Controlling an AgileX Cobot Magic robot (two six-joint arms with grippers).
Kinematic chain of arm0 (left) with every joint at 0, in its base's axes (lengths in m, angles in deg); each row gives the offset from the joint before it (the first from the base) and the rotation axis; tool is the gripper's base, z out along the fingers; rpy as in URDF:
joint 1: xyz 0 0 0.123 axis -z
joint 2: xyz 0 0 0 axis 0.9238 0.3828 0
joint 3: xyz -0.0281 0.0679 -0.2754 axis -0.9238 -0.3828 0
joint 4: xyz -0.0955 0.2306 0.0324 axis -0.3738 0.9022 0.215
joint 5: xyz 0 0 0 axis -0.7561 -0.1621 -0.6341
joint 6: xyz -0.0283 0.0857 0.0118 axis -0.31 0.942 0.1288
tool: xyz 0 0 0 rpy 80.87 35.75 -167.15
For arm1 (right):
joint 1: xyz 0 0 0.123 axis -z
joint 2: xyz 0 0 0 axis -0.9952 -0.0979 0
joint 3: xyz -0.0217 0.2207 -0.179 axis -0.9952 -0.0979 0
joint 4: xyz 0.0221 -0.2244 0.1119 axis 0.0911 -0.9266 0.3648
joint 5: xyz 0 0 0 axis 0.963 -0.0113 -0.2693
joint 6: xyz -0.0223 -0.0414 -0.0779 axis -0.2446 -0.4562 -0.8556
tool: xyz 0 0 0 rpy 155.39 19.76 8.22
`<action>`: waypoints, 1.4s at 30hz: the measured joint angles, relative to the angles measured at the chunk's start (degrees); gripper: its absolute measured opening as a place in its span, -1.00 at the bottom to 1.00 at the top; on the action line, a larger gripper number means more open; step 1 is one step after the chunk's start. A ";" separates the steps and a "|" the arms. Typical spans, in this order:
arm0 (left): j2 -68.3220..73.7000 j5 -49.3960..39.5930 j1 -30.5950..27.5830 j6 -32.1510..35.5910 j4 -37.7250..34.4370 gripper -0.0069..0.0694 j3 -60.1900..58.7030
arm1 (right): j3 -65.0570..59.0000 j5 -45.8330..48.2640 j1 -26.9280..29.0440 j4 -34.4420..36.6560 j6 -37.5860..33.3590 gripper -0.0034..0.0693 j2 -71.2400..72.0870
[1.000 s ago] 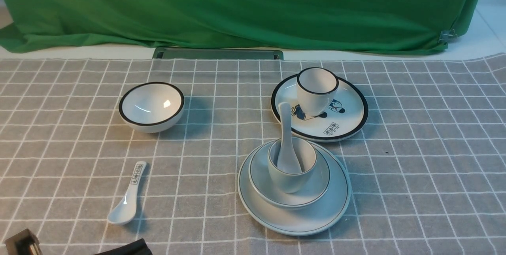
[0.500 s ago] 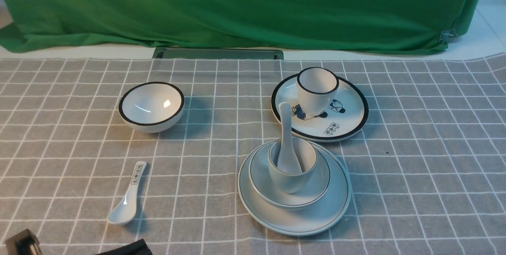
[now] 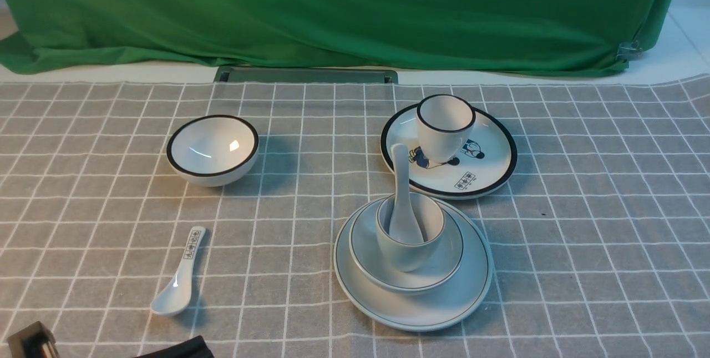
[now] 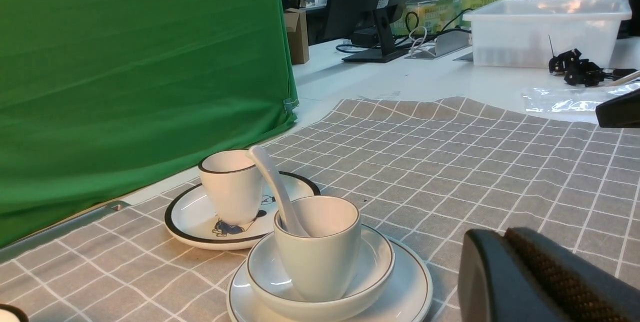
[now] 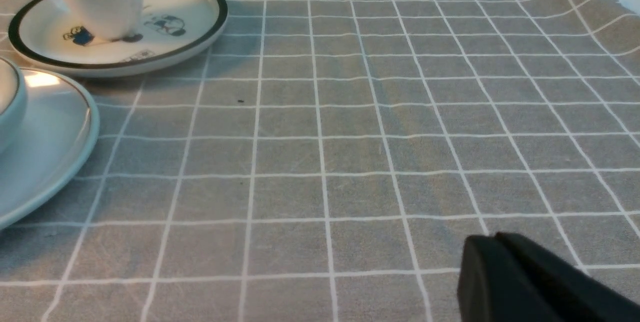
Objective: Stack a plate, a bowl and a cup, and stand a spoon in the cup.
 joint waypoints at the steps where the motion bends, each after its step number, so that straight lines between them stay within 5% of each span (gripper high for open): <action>1: 0.00 0.00 0.00 0.61 0.29 -0.79 0.00 | 0.00 0.00 0.00 0.00 0.00 -0.80 0.00; 13: 0.00 -0.60 0.00 21.16 5.89 -0.79 0.00 | 0.00 -0.04 0.00 0.06 0.00 -0.73 0.00; 18: 0.00 0.69 -2.42 18.79 0.08 -0.79 0.00 | 0.00 -0.04 0.00 0.12 0.00 -0.70 0.00; 31: -7.93 -4.95 -33.28 0.47 -3.62 -0.79 0.00 | 0.00 -0.14 0.00 0.12 0.00 -0.62 0.00; 38: -18.85 -14.98 -44.80 0.29 -9.10 -0.79 0.00 | 0.00 -0.18 0.00 0.12 0.00 -0.59 0.00; 42: -20.29 -21.48 -49.21 7.30 -17.71 -0.79 0.00 | 0.00 -0.21 0.00 0.12 0.00 -0.56 0.00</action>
